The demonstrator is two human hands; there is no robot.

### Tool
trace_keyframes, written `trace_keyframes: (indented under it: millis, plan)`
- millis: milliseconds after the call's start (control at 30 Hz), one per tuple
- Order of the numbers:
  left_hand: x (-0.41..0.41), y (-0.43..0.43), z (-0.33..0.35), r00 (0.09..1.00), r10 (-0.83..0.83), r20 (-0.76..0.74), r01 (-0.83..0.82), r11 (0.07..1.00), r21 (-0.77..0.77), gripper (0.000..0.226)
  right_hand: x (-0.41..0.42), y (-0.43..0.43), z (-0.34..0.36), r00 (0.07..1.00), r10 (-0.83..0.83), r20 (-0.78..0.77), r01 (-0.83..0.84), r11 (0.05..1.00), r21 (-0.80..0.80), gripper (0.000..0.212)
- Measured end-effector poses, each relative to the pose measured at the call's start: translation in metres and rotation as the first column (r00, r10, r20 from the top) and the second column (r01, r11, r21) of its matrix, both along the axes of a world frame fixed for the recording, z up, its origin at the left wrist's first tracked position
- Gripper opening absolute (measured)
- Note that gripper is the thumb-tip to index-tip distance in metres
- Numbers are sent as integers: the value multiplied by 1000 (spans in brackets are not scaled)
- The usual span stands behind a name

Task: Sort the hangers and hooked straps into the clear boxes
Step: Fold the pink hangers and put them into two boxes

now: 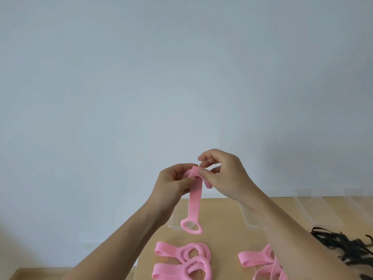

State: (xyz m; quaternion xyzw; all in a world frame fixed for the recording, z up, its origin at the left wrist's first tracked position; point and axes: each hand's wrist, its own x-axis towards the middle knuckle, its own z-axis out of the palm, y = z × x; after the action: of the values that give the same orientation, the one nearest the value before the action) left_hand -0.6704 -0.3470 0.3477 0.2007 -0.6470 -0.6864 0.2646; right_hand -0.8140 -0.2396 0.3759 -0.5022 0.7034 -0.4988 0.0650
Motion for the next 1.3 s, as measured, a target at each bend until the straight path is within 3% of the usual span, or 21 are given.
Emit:
trace_keyframes:
  millis: [100,167,400,567,667,967,1133,1200,1300]
  plan:
    - [-1,0,-3,1000,13,21,-12,1000,-25,36,-5,-2,-1,999,40,-37,-35,991,128,9]
    - [-3,2,-4,998,55,39,-54,998,-17,47,-3,-2,-1,996,71,-62,-63,990,130,4]
    - [-6,5,-2,981,169,100,-176,983,61,63,3,-5,-9,981,12,-195,-11,1000,11,11]
    - [-9,8,-3,975,146,170,-167,979,120,41,2,-5,-8,937,19,-348,-62,992,-113,12]
    - [-8,11,-2,977,126,174,-147,983,114,36,1,-5,-13,926,17,-378,-80,985,-151,9]
    - [-8,10,-1,994,73,81,-84,986,142,60,3,1,-29,913,-45,-406,-62,967,-248,15]
    - [-7,10,-2,994,86,70,-91,993,69,59,3,8,-19,921,-48,-386,-60,963,-264,11]
    - [-7,12,-4,995,80,62,-82,996,34,56,0,8,-16,921,-124,-369,42,974,-221,10]
    - [-7,14,-5,995,81,54,-81,997,1,56,-7,6,-16,926,-119,-358,141,989,38,26]
